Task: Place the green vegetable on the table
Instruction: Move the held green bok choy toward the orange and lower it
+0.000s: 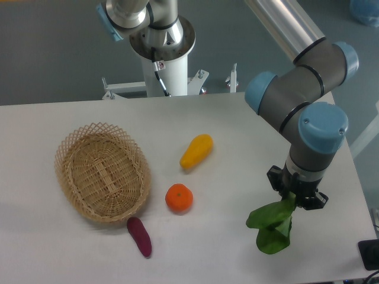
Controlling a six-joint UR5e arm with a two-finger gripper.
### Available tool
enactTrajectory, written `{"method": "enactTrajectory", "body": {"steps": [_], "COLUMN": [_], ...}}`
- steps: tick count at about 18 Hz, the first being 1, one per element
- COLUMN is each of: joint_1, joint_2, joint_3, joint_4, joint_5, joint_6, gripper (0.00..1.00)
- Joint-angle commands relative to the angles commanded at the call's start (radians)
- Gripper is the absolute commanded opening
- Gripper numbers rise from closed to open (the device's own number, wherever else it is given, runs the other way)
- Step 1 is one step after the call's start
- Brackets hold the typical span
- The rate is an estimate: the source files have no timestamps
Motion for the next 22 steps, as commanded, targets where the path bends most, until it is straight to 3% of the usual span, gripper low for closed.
{"method": "enactTrajectory", "body": {"steps": [12,16,19,22], "joint_1": [-0.011,-0.069,-0.121,-0.169], "joint_2": [0.003,0.012,0.011,0.018], "joint_3": [-0.011,-0.014,-0.044,-0.119], "joint_4": [0.006,0.011,0.021,0.083], "joint_5": [0.037,0.029,0.028,0.032], "joint_6": [0.0,-0.014,-0.034,-0.04], "gripper": [0.09,0.09,0.1,0.11]}}
